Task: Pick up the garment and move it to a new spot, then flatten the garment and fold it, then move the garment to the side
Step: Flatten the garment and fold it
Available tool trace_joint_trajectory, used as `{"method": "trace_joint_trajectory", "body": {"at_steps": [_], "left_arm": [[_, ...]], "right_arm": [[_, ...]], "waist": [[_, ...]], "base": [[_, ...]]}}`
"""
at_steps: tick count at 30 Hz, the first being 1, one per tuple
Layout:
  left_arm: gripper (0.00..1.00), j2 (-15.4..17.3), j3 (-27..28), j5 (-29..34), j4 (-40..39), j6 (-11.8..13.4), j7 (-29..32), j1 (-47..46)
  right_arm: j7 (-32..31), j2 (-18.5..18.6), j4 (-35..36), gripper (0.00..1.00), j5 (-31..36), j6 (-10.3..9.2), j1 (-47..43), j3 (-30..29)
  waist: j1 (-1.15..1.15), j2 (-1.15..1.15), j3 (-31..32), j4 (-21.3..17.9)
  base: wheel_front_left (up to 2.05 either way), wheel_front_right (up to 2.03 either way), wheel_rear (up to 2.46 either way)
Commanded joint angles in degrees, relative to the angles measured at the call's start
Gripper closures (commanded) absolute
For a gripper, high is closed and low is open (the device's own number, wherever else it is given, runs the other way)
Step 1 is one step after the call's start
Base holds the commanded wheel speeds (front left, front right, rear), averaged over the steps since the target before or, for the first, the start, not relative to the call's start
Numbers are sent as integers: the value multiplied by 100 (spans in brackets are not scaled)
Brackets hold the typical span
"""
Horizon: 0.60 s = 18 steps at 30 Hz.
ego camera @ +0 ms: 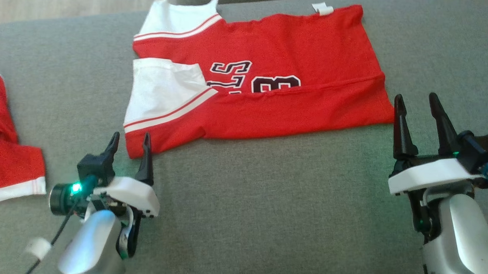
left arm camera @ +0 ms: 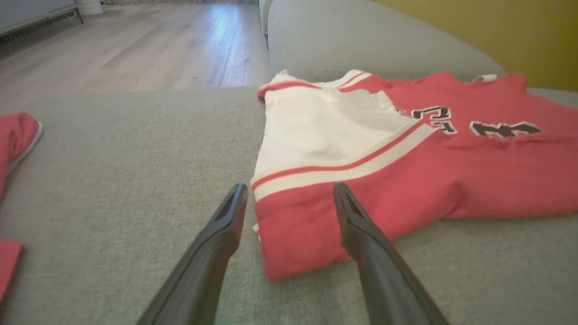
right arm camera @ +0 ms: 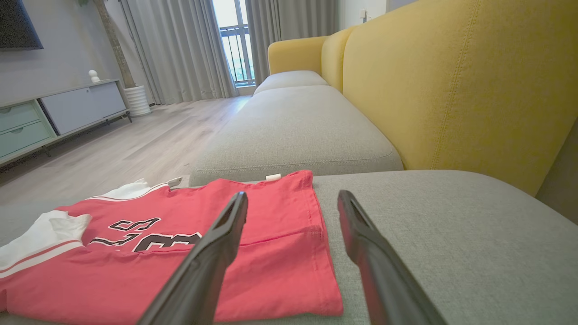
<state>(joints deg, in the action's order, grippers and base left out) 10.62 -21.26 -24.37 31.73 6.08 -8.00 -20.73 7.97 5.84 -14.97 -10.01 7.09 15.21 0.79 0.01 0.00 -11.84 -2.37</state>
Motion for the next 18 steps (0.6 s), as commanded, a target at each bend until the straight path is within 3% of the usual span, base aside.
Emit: {"method": "trace_joint_trajectory", "body": {"at_steps": [1,8,12,13,14,18], "left_arm": [[0,127,184,54,-59,31,37,-242],[0,291,-22,194,752,36,761,-680],[0,321,-158,197,1017,-105,1086,-775],[58,321,-174,183,1041,-146,1117,-791],[100,322,-186,177,1040,-177,1100,-807],[100,320,-156,177,887,-194,708,-875]], "right_arm": [[-16,-31,220,0,22,40,227,140],[-7,-40,288,0,27,40,339,224],[-1,-54,297,0,46,40,359,233],[-2,-57,294,0,55,40,361,228],[-5,-60,288,0,65,40,366,221],[-67,-94,191,0,147,40,395,138]], "waist": [[-1,0,-77,-68],[-1,0,-299,-228],[-1,0,-353,-270],[-1,0,-360,-274],[-1,0,-365,-273],[-1,0,-352,-218]], "base": [[0,0,0],[0,0,0],[0,0,0],[0,0,0],[0,0,0],[0,0,0]]}}
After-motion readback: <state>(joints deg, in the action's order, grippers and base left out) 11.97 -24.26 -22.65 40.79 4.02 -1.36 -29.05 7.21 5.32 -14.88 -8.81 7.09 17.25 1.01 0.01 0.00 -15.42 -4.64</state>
